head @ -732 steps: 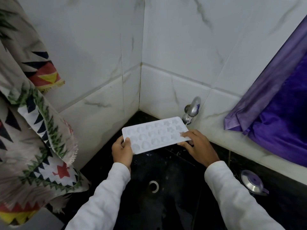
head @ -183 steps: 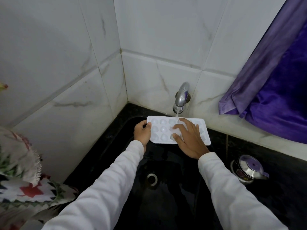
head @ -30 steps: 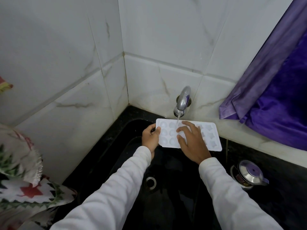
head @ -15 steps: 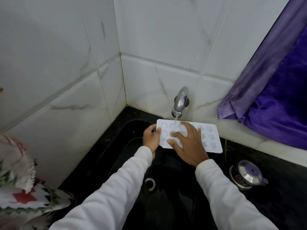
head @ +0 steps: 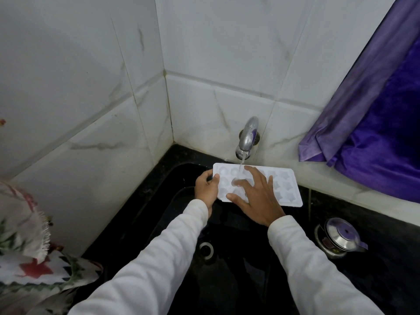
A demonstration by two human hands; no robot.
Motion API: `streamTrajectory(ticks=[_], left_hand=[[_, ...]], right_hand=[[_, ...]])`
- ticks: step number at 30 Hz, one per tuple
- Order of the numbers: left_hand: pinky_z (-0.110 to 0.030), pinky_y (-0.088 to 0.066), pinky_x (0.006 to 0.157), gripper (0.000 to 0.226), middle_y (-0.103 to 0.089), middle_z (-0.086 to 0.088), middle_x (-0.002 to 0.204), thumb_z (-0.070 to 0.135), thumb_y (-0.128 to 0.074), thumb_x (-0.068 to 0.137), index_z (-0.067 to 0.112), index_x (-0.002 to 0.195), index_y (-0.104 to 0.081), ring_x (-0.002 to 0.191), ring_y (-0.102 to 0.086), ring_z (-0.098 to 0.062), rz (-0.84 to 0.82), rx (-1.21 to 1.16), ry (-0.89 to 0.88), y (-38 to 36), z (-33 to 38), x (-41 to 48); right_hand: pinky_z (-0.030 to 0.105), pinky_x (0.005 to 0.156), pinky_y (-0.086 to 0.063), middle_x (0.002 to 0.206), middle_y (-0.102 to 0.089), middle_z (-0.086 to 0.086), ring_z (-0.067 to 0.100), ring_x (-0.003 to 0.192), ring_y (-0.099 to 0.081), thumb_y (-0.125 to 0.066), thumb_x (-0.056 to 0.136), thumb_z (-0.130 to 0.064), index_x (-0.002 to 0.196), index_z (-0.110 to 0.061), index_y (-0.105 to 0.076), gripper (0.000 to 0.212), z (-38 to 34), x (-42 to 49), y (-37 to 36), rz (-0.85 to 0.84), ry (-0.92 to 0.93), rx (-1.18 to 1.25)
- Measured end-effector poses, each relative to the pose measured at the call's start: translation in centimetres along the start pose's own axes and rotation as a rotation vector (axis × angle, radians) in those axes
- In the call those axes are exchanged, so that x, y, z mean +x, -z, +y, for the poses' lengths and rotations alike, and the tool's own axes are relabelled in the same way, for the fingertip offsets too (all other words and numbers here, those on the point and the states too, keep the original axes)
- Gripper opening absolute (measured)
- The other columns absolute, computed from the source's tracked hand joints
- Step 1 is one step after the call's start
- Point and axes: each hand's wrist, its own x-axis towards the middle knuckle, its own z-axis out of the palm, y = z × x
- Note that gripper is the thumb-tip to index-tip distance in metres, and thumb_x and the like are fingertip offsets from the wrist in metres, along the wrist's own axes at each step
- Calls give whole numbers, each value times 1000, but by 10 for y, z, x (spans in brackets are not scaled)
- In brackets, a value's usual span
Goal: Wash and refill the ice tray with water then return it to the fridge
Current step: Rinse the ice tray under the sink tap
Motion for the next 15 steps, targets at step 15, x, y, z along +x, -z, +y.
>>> streamTrajectory(ticks=[15], left_hand=[[-48, -58, 94, 18, -71, -8, 112, 17, -53, 101, 18, 115, -65, 104, -69, -26, 27, -28, 39, -5, 9, 19]], right_hand=[[64, 117, -10, 152, -35, 10, 30, 142, -34, -51, 82, -74, 102, -28, -65, 53, 8, 4, -8, 36, 68, 29]])
